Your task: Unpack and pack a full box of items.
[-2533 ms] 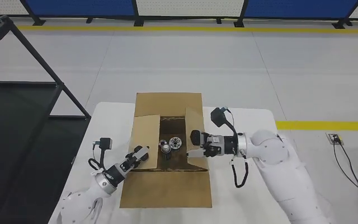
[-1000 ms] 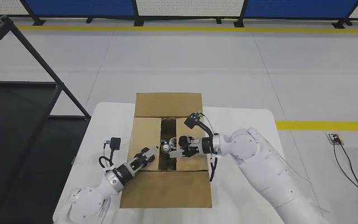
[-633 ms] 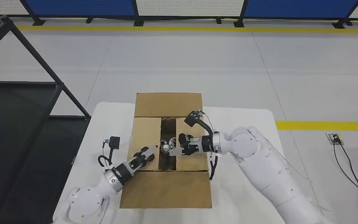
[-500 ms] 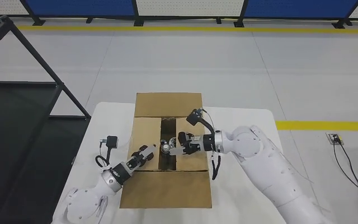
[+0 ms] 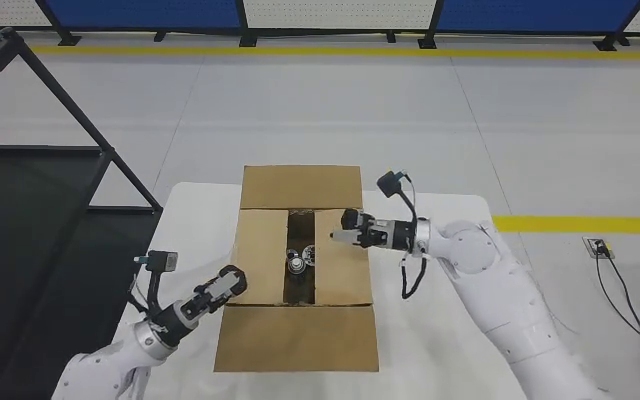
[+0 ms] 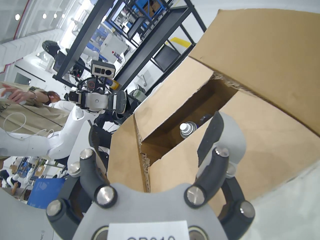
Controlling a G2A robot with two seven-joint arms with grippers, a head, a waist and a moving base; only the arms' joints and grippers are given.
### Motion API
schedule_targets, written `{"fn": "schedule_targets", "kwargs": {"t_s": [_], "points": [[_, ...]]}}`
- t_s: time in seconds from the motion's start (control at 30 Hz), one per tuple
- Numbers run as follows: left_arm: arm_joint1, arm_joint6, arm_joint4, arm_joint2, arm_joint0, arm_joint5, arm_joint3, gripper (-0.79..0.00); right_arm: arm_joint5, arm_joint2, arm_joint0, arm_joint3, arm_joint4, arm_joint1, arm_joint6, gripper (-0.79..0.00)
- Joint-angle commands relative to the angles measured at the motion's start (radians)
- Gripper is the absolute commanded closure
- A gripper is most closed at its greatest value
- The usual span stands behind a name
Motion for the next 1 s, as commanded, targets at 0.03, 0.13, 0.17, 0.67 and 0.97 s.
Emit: {"fn": "schedule_targets", "kwargs": {"t_s": [0.03,0.13,0.17,0.67,0.97], "points": [[0.009,-0.072,-0.07,-0.055,0.014,-0.002,0.023,-0.785,0.011,0.015,0.012,0.064,0.005,0.0,-0.06,-0.785],[0.018,-0.127,-0.102,-0.098,0.016,0.001,0.048,-0.785,0.038,0.015,0.034,0.133,-0.02,-0.006,-0.148,-0.785],[0.02,-0.145,-0.111,-0.106,0.019,0.0,0.054,-0.785,0.052,0.01,0.043,0.154,-0.045,-0.009,-0.189,-0.785],[0.044,-0.248,-0.082,-0.17,0.06,0.029,0.106,-0.785,0.072,-0.038,0.094,0.295,-0.106,-0.039,-0.35,-0.785],[0.046,-0.244,-0.035,-0.13,0.057,0.049,0.077,-0.785,0.168,-0.06,0.09,0.279,-0.147,-0.052,-0.421,-0.785]]}}
